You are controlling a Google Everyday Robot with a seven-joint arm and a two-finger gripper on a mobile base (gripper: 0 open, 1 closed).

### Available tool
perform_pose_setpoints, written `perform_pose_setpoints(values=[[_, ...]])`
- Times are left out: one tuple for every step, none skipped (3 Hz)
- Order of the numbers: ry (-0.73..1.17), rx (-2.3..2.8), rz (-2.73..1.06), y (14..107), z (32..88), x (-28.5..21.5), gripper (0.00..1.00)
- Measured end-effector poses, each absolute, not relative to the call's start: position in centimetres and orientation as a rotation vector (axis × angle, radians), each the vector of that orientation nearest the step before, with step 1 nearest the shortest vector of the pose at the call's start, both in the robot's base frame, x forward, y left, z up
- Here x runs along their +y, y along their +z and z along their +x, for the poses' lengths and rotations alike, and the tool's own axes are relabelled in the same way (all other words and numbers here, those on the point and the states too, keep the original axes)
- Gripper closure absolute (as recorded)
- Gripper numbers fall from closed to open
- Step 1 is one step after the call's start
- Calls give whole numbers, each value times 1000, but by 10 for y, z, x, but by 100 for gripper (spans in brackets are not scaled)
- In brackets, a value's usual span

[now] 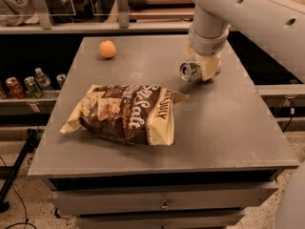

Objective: Knock 7up can over

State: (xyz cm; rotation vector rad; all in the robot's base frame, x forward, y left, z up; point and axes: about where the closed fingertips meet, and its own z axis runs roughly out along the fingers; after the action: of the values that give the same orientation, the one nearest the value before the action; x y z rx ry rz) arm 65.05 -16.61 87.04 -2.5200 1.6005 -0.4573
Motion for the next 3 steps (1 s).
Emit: perform_pose_setpoints(values=[[-448, 1609, -2533, 868, 650, -165, 35], [-440, 1618, -2538, 867, 650, -165, 12], [-436, 1629, -2536, 866, 650, -166, 0]])
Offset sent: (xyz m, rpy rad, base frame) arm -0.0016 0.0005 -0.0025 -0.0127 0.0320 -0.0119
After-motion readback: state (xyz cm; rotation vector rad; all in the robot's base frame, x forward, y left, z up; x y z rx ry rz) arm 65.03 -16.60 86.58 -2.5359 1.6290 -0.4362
